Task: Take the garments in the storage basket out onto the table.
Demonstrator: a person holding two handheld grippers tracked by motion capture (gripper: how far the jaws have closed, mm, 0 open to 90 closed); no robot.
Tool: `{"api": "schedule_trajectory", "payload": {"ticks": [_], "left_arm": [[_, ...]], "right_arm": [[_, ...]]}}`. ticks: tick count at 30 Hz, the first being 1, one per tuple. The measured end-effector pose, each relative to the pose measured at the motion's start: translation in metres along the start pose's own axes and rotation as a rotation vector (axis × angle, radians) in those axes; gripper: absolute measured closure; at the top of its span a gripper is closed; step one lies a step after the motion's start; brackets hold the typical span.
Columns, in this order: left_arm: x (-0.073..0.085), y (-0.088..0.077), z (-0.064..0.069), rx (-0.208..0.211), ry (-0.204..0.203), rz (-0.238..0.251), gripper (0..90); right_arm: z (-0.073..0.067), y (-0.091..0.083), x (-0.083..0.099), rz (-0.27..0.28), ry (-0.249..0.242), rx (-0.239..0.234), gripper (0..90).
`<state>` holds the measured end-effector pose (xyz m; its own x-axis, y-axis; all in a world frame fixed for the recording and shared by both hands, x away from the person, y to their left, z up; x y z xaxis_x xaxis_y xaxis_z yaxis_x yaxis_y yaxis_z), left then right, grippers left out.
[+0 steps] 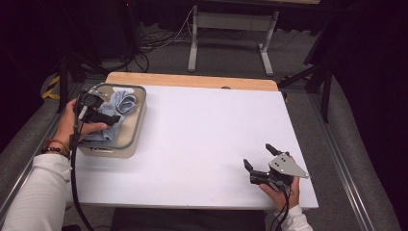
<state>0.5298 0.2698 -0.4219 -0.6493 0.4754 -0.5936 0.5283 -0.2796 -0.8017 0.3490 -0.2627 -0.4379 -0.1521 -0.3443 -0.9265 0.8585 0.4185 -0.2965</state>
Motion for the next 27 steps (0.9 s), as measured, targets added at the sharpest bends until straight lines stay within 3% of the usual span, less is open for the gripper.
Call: {"api": "schedule_trajectory", "payload": {"ticks": [6,10,12,15,18,23,27], "left_arm": [[0.002,0.022,-0.008,-0.022,-0.036,-0.104,5.7],[0.003,0.029,-0.008,-0.048,-0.031,-0.163,4.9],[0.005,0.035,-0.009,-0.072,-0.037,-0.215,5.1],[0.007,0.045,-0.007,-0.115,-0.014,-0.297,10.0],[0.008,0.046,-0.008,-0.101,-0.032,-0.307,14.5],[0.007,0.043,-0.008,-0.113,-0.017,-0.319,34.2],[0.007,0.037,-0.01,-0.127,-0.02,-0.293,54.7]], "right_arm": [[0.0,0.002,0.002,-0.013,0.004,-0.009,9.8],[-0.001,0.003,0.003,-0.024,0.004,-0.015,9.8],[-0.001,0.005,0.004,-0.032,0.007,-0.023,9.8],[-0.003,0.006,0.004,-0.04,0.005,-0.034,9.9],[-0.003,0.006,0.005,-0.044,0.004,-0.044,9.9],[-0.003,0.008,0.007,-0.059,0.014,-0.06,10.6],[-0.004,0.008,0.008,-0.069,0.008,-0.064,11.1]]}}
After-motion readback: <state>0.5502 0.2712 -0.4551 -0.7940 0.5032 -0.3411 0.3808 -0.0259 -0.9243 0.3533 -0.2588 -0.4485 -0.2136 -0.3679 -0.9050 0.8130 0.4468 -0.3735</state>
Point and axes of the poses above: each handheld gripper's, and its own axes: y roughly forward along the jaws, x roughly out of its underside, z roughly to its right, the point moved 4 cm from there along y, roughly forward along the jaws, and after that the axes turned 1 degree about -y, right-handed, at the moved point
